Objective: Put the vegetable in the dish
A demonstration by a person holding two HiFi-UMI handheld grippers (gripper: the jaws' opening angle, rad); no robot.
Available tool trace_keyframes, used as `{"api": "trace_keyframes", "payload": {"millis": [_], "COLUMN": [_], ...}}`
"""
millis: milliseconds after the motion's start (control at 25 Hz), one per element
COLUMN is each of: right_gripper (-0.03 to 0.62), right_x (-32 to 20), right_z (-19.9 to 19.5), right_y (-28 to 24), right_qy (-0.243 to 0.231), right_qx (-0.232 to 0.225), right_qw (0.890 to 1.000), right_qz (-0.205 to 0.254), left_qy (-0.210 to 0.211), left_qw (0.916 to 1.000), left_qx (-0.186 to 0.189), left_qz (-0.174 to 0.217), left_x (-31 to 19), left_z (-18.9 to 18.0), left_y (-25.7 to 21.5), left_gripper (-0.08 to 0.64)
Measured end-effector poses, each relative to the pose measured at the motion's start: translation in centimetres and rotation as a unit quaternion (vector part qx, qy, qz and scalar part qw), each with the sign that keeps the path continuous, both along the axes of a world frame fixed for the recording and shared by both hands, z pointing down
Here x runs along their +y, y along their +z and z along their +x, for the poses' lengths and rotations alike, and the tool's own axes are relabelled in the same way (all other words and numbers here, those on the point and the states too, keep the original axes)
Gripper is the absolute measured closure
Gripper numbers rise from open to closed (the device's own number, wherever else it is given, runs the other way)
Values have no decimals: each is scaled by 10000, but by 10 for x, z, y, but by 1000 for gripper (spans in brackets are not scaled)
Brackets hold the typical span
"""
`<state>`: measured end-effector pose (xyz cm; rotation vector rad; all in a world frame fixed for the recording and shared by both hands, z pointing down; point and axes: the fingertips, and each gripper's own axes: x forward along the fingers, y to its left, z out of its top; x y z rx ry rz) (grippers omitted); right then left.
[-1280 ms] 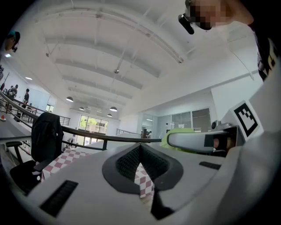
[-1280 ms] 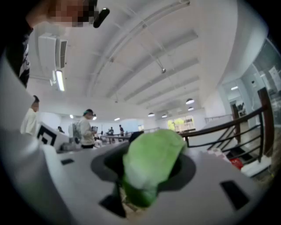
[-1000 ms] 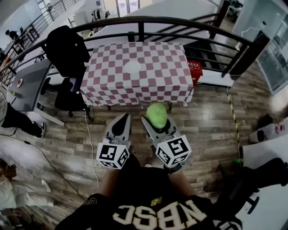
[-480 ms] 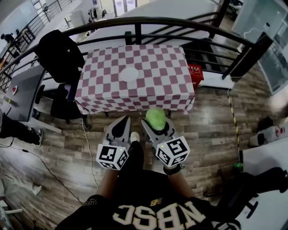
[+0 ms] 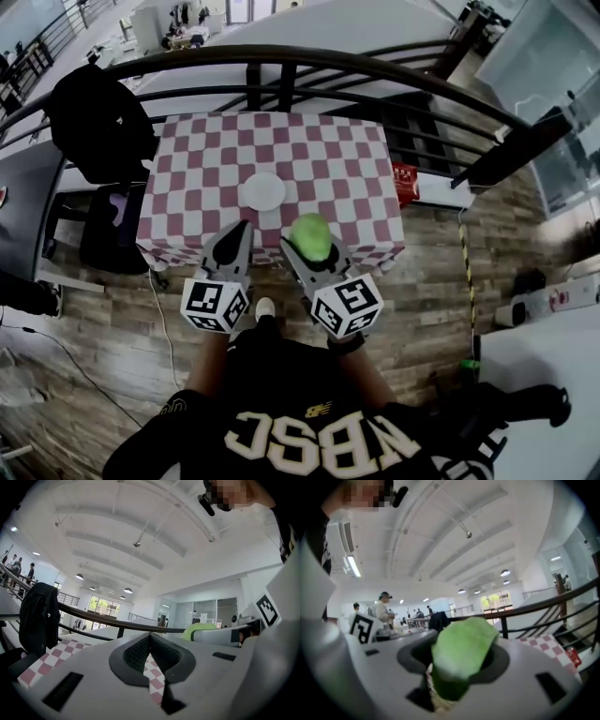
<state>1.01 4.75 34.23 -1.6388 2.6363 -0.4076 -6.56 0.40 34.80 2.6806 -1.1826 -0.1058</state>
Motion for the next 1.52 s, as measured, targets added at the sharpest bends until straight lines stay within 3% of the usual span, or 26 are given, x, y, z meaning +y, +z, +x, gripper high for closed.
{"api": "trace_keyframes", "payload": {"millis": [200,520,720,1080,1280,1520], "right_gripper": [387,387,387,387,387,387], "right_x": [-53,-93,-139,-198,-211,-233], "right_z": [-3,3,22,23,3,-22], "right_y": [6,87,121,205,251,290], "right_qy": [62,-194,-429,-864,-1236,-1577], "right_qx": [1,-229,-344,-231,-269,-433], "right_qw": [10000,9947,9904,9738,9578,9456], "right_qz": [16,-981,-1268,-2090,-2580,-2812], "left_qy": [77,-28,-109,-684,-785,-962], "left_qw": [9999,9959,9924,9847,9779,9673], "left_qx": [77,-84,408,-391,-589,-822], "left_qz": [-132,-904,-1157,-1554,-1845,-2200], "left_x": [-65,-110,-148,-201,-206,-209], "left_z": [0,7,4,-6,-5,-17], "left_y": [7,77,87,159,194,226], "left_gripper": [540,540,540,540,540,540]}}
